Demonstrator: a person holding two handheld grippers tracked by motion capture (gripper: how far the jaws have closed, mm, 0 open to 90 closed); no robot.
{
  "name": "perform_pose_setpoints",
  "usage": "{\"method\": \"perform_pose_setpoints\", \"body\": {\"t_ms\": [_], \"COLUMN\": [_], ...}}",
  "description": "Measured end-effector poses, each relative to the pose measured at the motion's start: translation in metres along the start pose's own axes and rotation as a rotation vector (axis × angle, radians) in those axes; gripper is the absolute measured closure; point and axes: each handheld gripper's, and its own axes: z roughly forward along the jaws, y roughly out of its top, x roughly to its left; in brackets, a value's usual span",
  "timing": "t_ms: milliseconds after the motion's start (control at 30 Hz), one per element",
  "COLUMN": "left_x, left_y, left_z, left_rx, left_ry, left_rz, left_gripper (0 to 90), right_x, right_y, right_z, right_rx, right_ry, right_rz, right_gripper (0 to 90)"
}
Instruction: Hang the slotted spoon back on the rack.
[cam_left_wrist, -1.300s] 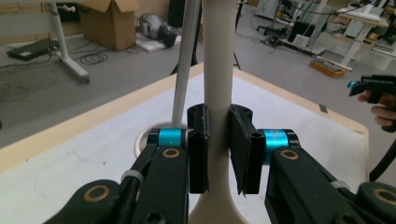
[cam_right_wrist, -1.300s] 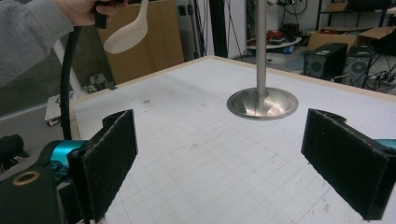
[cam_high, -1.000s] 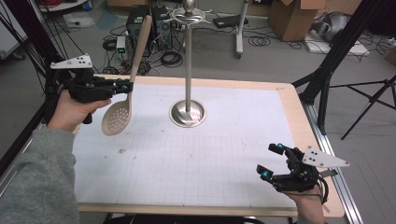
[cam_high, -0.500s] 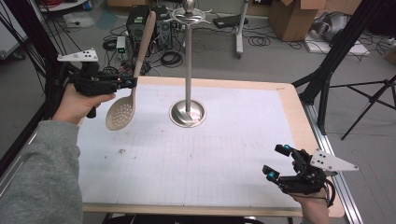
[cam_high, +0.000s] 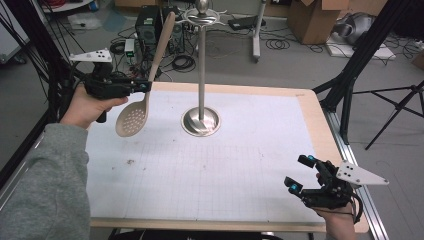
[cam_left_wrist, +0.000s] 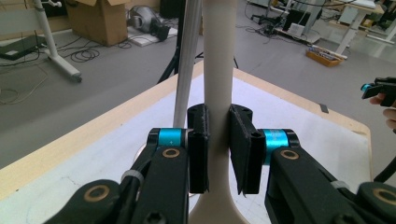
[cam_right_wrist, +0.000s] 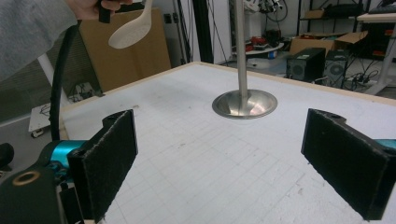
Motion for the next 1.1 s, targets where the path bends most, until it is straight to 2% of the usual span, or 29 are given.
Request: {"method": "perform_pose_setpoints", "body": {"t_ms": [433,1100], "left_x": [0.003,0.001], "left_y": [-0.002,-0.004], "left_z": [0.004,0.016], "left_rx": [0.022,0.033], "left_ry": [0.003,-0.018], "left_rz": [0.000,-0.009], "left_gripper": [77.5,77.5], "right_x": [-0.003,-0.003], "right_y": [-0.002,-0.002], "right_z": [0.001,-0.002], "right_rx": [0.005,-0.006], "right_ry": [-0.001,-0.007], "right_rz": [0.006,0.009], "right_gripper": [9.6,9.6]}}
